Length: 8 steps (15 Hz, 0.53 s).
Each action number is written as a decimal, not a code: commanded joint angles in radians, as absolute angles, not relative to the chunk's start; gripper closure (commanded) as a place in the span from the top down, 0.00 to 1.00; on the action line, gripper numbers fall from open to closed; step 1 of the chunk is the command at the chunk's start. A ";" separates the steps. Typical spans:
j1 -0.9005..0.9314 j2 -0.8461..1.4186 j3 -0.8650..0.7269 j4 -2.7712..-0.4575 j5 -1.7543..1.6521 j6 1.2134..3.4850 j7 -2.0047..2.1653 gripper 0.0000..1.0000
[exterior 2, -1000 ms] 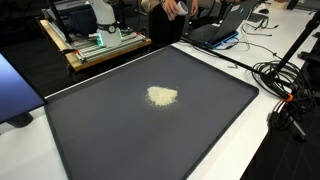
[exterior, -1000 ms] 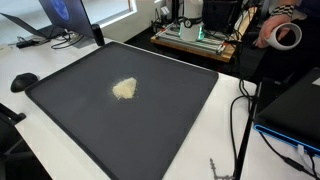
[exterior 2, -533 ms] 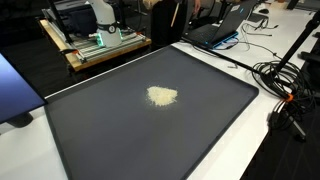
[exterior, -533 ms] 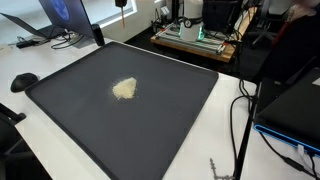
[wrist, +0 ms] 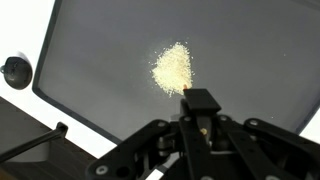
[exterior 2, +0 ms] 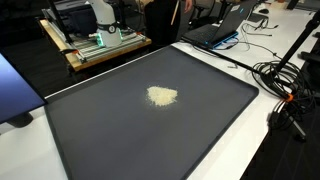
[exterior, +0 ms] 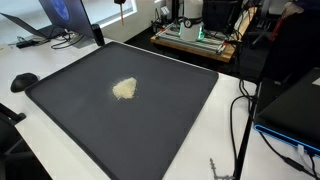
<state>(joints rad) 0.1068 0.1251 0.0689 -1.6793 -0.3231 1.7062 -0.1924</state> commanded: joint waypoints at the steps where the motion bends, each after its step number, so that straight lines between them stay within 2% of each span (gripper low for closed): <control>1: 0.119 0.238 0.080 -1.611 -0.373 1.675 -0.167 0.03; 8: 0.185 0.521 0.078 -1.480 -0.452 1.643 -0.178 0.03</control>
<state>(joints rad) 0.1533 0.3986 0.0798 -1.5985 -0.4035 1.7020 -0.1879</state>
